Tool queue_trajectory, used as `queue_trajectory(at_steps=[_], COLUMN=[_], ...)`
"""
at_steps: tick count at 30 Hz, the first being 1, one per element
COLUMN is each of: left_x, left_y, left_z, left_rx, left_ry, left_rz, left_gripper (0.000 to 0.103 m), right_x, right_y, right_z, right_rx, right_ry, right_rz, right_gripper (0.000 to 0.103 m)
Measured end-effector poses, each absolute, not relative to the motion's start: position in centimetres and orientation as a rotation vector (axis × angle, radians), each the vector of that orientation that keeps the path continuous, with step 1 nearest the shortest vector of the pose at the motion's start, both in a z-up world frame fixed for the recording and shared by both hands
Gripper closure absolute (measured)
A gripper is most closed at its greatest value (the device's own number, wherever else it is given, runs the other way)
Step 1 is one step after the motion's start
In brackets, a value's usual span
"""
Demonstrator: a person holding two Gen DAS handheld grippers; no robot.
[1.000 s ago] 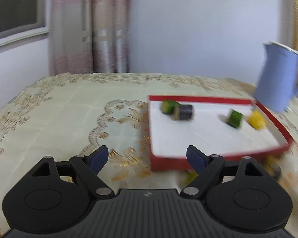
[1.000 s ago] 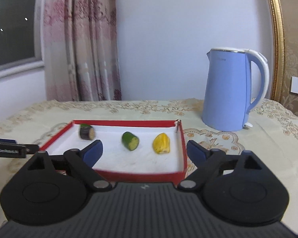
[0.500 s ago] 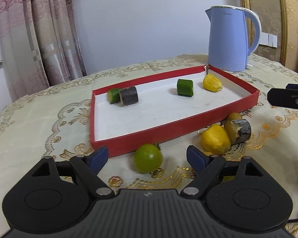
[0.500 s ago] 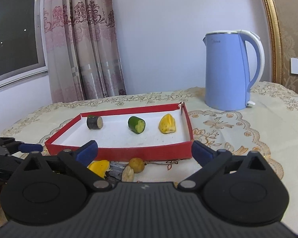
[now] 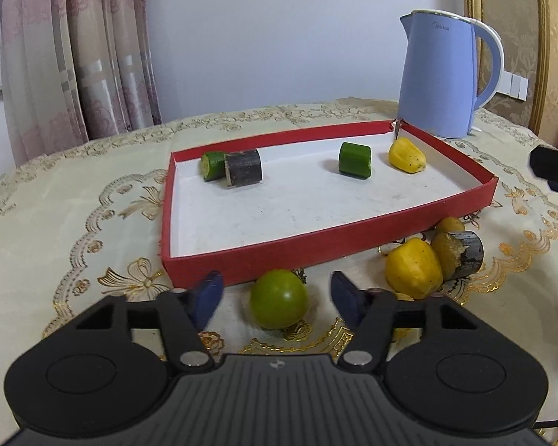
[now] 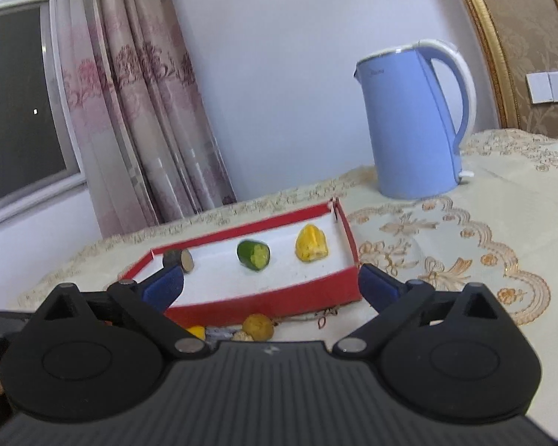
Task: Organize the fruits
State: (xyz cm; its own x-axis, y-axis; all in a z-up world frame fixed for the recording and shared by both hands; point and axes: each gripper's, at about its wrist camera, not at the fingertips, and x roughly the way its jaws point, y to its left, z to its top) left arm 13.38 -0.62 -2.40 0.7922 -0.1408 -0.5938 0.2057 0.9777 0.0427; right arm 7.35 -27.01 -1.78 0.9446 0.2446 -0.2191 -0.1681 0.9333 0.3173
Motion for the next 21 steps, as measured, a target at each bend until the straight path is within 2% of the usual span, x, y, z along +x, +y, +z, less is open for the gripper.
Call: queue_trajectory(at_steps=[2,4,9,14,21], left_x=[13.6,13.6,13.5,13.3,13.2], left_y=[-0.5,-0.5,-0.4,-0.5,-0.3], left_z=[-2.6,-2.8,-2.7,-2.8,-2.6], left_rx=[0.095,0.09,0.09,0.099,0.092], left_ry=[0.643,0.652,0.642,0.634,0.624], left_rz=[-0.202,-0.208,-0.214,-0.204,-0.183], left_gripper=[0.056,0.062,0.069,0.069,0.069], right_x=[7.1,7.2,7.3,7.1,8.4], right_y=[-27.0,-27.2,-27.4,-27.1,-29.6], right_z=[-1.7,-1.7,-1.8,-2.1,-3.2], right_rx=[0.291,0.294,0.317,0.24,0.412], right_ry=[0.238,0.235,0.253,0.253,0.344], right_rz=[0.194,0.182,0.2,0.196,0.205], right_gripper=[0.002,0.002,0.0,0.0,0.0])
